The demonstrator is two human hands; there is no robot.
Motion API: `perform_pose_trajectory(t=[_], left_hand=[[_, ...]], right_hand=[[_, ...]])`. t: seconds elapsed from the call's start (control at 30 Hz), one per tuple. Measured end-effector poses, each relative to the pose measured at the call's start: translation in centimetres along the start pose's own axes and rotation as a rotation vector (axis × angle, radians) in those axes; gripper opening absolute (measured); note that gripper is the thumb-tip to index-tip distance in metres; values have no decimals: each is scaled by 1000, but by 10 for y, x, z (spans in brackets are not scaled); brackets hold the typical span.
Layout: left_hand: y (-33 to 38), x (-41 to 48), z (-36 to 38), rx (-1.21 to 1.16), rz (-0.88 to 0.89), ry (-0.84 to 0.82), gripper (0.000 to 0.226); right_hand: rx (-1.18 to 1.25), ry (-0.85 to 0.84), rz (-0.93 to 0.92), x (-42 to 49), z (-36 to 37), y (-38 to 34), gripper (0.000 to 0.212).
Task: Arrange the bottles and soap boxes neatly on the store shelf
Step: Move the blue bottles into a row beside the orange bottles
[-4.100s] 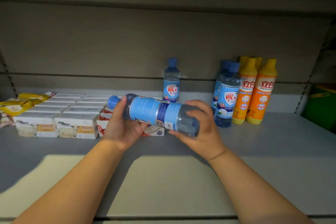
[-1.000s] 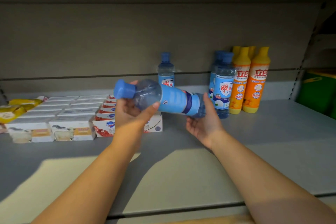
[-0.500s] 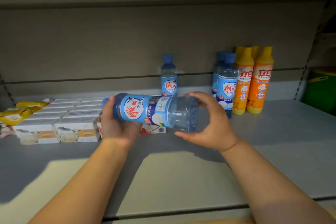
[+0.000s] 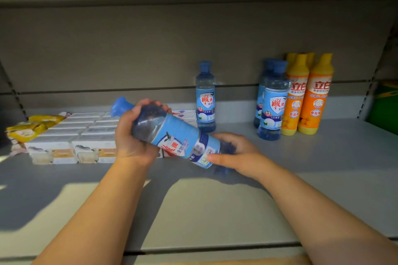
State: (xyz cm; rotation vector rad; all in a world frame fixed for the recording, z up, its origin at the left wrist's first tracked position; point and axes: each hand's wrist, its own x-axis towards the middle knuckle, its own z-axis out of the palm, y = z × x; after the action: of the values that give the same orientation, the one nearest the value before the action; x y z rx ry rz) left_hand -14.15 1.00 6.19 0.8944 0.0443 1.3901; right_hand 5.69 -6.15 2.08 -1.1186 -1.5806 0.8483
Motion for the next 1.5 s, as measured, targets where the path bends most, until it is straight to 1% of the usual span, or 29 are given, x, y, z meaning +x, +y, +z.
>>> perform_pose_trajectory(t=[0.03,0.1,0.17,0.23,0.27,0.33,0.4,0.47,0.53,0.57,0.63,0.7,0.77,0.8,0.83,0.9,0.93,1.0,1.03,1.1,1.13,1.2,1.27,1.3,1.4,1.5], left_hand=[[1,0,1,23,-6,-1,33],[-1,-1,5,87,-42,44,23],[-6,-3,9,132,-123,104,24],[-9,-5,13,99,-204,136,25],[-9,-7,15,68,-217,127,24],[-10,-10,15,26,-184,64,23],[-10,-13,16,18,-120,-27,32],[-12,-14,16,82,-72,-83,45],[-14,-14,17,123,-58,-130,50],[-15,-14,18,126,-61,-161,54],[-16,-13,19,140,-69,-247,64],[-17,-12,20,202,-90,-326,70],[-19,-12,21,285,-114,-311,83],[-21,-12,21,313,-119,-276,90],[-23,-12,20,333,-113,-239,92],[-27,-12,18,380,-84,-194,82],[-28,-12,18,400,-81,-197,77],[-30,-12,17,409,-104,-195,65],[-31,-12,17,406,-122,-169,60],[-32,-11,16,401,-131,-100,57],[-31,-11,17,406,-115,-74,57],[-31,-10,21,437,-38,-45,60],[-31,-10,24,501,70,-34,66],[-32,-10,25,534,104,-40,65],[-32,-11,24,605,116,-103,50],[-31,-15,25,659,101,-236,45]], right_hand=[[-100,85,-98,0,-2,-1,44],[-440,261,-338,2,-6,-3,55],[-751,447,-534,5,-12,-5,56],[-948,610,-671,7,-16,-5,58],[-1006,667,-710,8,-17,-4,62],[-1060,716,-719,9,-15,-3,67],[-1083,728,-677,11,-11,-1,70],[-1094,709,-621,12,-7,0,72],[-1085,668,-570,12,-5,0,68],[-1043,632,-524,11,-5,0,66],[-853,526,-376,8,-6,-2,63],[-561,379,-238,4,-5,-3,51],[-294,249,-157,1,-2,-1,42],[-210,202,-117,0,-1,1,41],[-144,158,-72,0,1,2,40],[-19,82,10,0,4,2,35],[26,44,50,0,6,2,33],[52,-37,140,2,9,1,31],[60,-76,186,2,10,2,30],[107,-114,265,2,13,2,31],[129,-110,279,2,15,2,32],[133,-80,239,3,18,0,34],[49,-42,153,5,21,0,43],[7,-31,116,6,22,-1,48],[-53,-60,54,6,23,-5,55],[-67,-92,27,6,19,-6,56]])
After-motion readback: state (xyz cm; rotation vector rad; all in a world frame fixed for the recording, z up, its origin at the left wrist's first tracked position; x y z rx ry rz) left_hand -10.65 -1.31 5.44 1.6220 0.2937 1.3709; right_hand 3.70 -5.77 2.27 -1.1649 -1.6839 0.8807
